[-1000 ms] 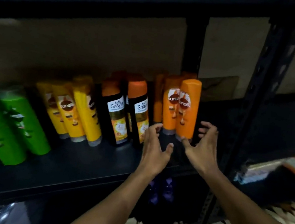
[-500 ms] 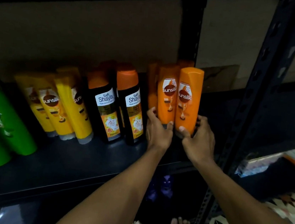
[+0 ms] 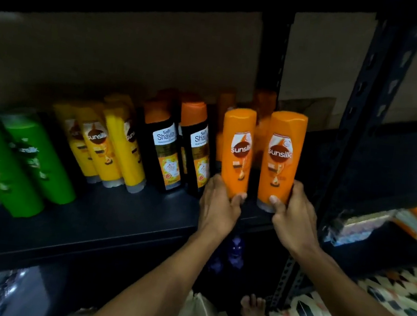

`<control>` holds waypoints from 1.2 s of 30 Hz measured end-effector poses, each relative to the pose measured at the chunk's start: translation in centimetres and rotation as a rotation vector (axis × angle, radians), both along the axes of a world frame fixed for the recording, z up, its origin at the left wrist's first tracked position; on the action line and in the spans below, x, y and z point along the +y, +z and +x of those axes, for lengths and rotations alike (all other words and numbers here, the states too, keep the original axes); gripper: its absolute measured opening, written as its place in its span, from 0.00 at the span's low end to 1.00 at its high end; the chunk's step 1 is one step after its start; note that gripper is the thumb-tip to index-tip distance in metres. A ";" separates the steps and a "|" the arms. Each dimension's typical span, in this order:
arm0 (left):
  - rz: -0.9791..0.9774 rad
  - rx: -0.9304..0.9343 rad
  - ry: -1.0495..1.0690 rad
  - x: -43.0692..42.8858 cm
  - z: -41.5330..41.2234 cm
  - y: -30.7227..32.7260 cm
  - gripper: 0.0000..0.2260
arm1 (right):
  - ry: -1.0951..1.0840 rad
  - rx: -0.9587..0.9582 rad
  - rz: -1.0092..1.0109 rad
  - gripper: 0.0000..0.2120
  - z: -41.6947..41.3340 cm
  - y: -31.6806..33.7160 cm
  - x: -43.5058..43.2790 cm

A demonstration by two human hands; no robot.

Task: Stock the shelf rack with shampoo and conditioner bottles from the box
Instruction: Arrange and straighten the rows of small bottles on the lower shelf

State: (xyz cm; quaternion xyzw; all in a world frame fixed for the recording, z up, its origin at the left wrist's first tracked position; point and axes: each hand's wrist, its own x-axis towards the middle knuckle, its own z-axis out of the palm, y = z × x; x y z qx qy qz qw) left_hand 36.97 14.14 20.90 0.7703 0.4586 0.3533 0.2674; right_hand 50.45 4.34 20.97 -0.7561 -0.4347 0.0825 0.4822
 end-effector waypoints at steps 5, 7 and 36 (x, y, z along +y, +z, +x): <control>-0.021 -0.004 -0.028 -1.8 -7.5 0.5 0.30 | 0.170 0.028 -0.046 0.19 -3.0 0.1 -0.6; -0.028 -0.018 -0.024 -1.7 -11.2 0.9 0.32 | 0.254 0.020 -0.038 0.17 -5.3 0.2 0.1; 0.498 -0.147 0.188 -4.4 -20.5 3.8 0.23 | 0.283 -0.063 0.130 0.23 -8.6 0.6 2.3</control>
